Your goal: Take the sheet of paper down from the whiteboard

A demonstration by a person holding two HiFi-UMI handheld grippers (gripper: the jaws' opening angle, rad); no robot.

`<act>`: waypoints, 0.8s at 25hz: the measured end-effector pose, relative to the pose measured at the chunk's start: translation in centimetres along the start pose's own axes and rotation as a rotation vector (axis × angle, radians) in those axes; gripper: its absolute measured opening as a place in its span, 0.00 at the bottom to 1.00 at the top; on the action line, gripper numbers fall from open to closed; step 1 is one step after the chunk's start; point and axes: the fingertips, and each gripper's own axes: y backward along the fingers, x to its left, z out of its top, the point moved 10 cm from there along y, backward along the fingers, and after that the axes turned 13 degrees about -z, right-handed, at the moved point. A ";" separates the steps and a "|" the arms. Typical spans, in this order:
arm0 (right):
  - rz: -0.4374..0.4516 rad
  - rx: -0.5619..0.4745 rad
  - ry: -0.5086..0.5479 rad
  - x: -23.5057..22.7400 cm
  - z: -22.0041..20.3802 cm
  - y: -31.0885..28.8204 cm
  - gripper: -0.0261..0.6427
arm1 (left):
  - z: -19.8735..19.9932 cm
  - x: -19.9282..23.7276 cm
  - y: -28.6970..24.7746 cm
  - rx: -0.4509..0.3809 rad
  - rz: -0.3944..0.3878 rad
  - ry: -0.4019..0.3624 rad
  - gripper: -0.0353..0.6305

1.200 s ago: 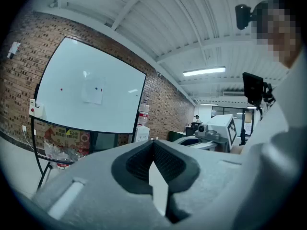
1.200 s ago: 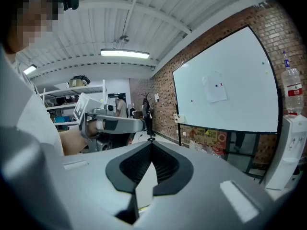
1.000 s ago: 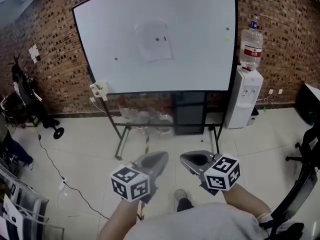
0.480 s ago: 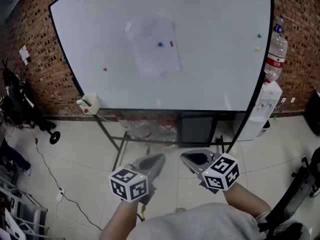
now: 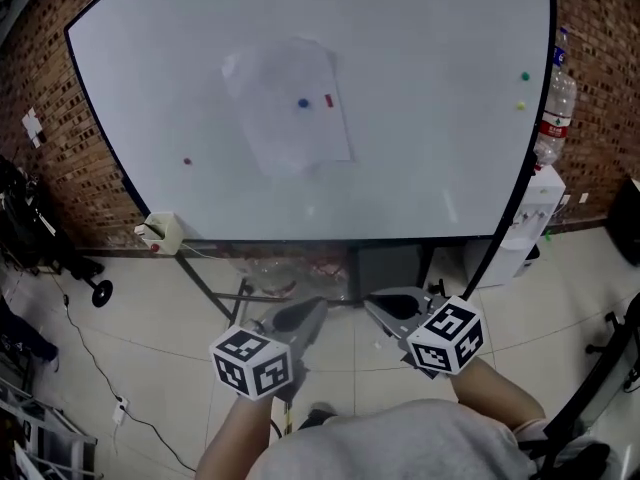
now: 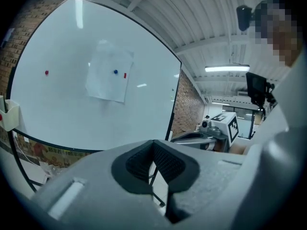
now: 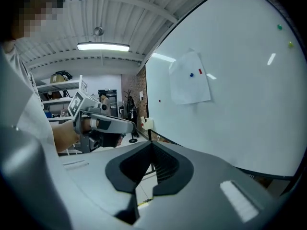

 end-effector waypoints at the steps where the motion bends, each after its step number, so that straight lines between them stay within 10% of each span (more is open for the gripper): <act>1: -0.011 -0.003 0.001 -0.2 0.1 -0.1 0.04 | 0.3 0.3 -0.2 -0.004 -0.007 -0.006 0.06; 20: -0.181 -0.068 0.076 -2.7 7.1 -11.4 0.04 | 8.2 14.0 -2.4 -0.011 -0.196 -0.117 0.06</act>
